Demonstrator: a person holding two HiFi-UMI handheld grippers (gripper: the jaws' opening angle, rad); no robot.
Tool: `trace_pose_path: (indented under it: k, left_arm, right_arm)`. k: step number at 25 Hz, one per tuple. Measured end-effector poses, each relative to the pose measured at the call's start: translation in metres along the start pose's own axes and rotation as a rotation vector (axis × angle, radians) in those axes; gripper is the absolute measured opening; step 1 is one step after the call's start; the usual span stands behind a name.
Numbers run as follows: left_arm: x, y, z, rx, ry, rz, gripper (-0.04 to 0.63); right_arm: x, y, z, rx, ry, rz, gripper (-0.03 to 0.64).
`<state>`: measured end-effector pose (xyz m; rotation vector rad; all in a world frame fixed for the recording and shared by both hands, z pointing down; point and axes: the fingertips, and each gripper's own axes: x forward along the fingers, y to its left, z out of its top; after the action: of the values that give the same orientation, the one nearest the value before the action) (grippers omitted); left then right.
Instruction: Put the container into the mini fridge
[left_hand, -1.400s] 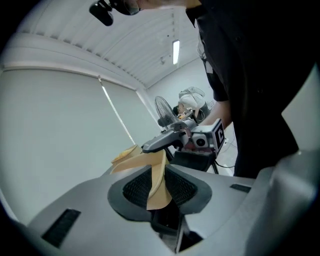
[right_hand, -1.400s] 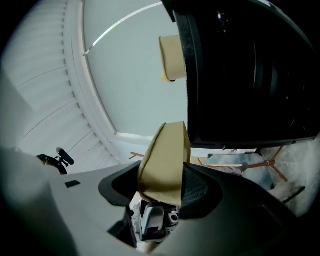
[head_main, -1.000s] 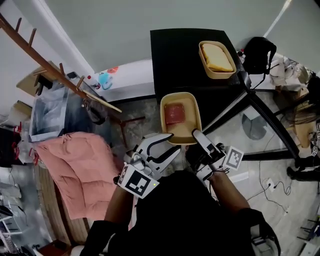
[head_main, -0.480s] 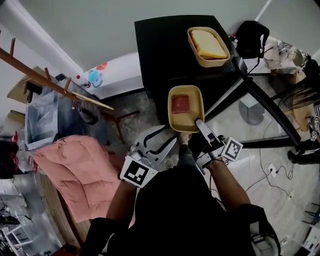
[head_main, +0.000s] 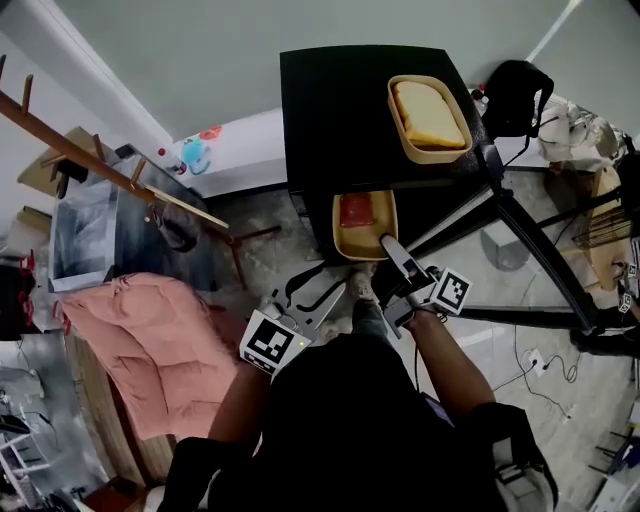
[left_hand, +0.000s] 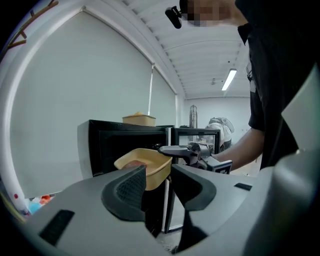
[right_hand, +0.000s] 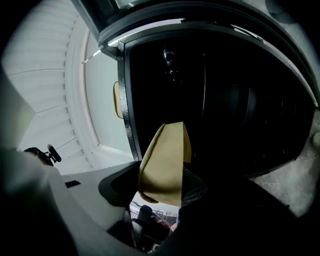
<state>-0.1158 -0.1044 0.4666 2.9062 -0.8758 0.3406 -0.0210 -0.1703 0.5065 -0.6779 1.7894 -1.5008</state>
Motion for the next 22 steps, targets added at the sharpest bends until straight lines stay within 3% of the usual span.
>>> trace_pose_path:
  k: [14, 22]
  left_arm:
    - [0.023, 0.027, -0.014, -0.084, 0.043, 0.081, 0.167]
    - [0.024, 0.029, -0.02, -0.11, 0.062, 0.086, 0.164]
  right_arm:
    - [0.045, -0.031, 0.029, -0.001, 0.099, -0.059, 0.232]
    - [0.063, -0.044, 0.032, 0.041, 0.115, -0.081, 0.232]
